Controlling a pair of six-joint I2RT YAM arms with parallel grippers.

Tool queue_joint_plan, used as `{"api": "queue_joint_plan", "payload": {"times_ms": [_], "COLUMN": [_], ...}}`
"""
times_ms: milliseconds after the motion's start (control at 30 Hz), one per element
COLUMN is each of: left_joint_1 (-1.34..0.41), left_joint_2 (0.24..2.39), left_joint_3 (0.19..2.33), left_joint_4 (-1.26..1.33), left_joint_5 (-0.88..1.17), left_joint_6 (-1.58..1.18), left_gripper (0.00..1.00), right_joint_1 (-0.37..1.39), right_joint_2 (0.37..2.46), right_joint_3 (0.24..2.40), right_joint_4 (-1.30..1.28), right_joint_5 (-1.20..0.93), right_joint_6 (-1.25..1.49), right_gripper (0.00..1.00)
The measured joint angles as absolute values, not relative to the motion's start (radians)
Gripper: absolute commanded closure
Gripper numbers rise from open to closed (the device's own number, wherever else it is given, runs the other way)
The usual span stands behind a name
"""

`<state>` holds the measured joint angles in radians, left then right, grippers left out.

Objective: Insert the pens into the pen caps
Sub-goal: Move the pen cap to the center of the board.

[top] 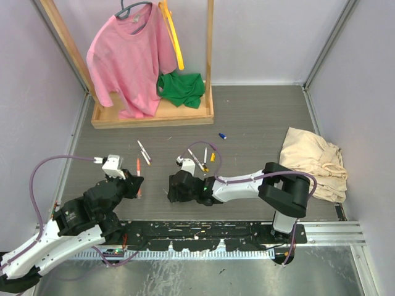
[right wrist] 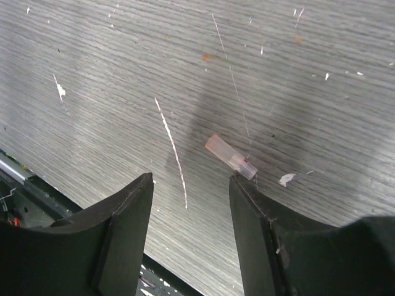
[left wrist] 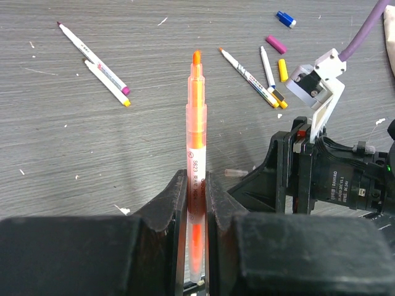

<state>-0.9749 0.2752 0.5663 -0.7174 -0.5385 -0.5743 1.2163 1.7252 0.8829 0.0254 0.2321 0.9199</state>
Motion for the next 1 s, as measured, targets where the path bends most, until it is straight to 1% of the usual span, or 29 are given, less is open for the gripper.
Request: {"api": "queue_joint_plan", "payload": {"times_ms": [267, 467, 833, 1000], "left_joint_1": [-0.975, -0.975, -0.975, -0.975], "left_joint_2": [0.284, 0.284, 0.284, 0.282], "left_joint_3": [0.566, 0.566, 0.566, 0.566], "left_joint_4": [-0.717, -0.717, -0.717, -0.716], "left_joint_5": [-0.538, -0.537, -0.534, -0.533], "left_joint_6": [-0.568, -0.564, -0.562, -0.561], "left_gripper": [1.0, 1.0, 1.0, 1.0], "right_joint_1": [1.208, 1.207, 1.206, 1.206], "right_joint_2": [1.762, 1.792, 1.794, 1.796], "right_joint_3": [0.934, 0.997, 1.048, 1.121], "right_joint_4": [-0.002, -0.079, -0.216, -0.279], "right_joint_5": [0.257, 0.297, 0.369, 0.416], "right_joint_6": [0.92, 0.914, 0.892, 0.902], "right_gripper": [0.41, 0.41, 0.41, 0.41]}}
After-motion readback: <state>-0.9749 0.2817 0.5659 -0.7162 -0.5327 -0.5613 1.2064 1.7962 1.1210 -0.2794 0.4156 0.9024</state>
